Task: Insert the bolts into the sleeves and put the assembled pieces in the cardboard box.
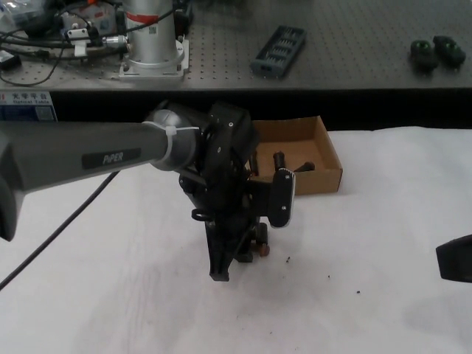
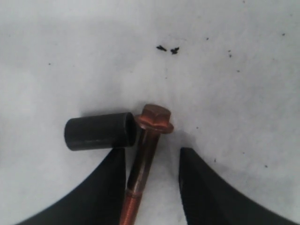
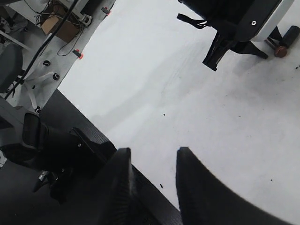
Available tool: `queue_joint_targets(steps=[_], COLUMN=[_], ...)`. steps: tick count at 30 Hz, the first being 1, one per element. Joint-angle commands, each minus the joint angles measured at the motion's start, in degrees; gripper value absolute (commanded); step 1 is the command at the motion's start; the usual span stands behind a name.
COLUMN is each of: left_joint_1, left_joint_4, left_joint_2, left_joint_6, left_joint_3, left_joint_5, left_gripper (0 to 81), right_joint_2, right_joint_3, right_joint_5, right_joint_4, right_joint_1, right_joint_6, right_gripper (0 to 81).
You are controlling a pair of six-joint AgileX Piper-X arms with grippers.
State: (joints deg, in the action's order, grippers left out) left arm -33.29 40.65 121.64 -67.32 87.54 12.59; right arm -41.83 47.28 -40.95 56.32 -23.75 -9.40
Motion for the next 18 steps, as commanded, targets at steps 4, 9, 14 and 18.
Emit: queue_joint_targets(steps=[4,9,14,18], left_joint_1=[-0.60,-0.68,-0.68,-0.68], left_joint_4=[0.21,2.30,3.53,4.01], left_joint_2=[2.35,2.35,2.35,2.35], left_joint_6=[0.91,0.92,0.92,1.36], left_joint_3=[-0.22,0.07,1.48,2.88], left_joint_5=[-0.43,-0.97,-2.37,-2.49], left_gripper=[27.9,20.4,18.8,18.8], right_joint_2=[0.48,0.48,0.48,0.48], right_joint_3=[0.00,0.00,0.00,0.00], right_joint_5=[-1.21,-1.21,-1.21,-1.21], right_joint_4=[-0.54,-0.53,-0.53,-0.53], right_joint_1=[0.31,0.31,0.31,0.31], right_joint_6=[-0.06,-0.74,-0.96,-0.96], right_gripper=[25.8,25.8,25.8,25.8])
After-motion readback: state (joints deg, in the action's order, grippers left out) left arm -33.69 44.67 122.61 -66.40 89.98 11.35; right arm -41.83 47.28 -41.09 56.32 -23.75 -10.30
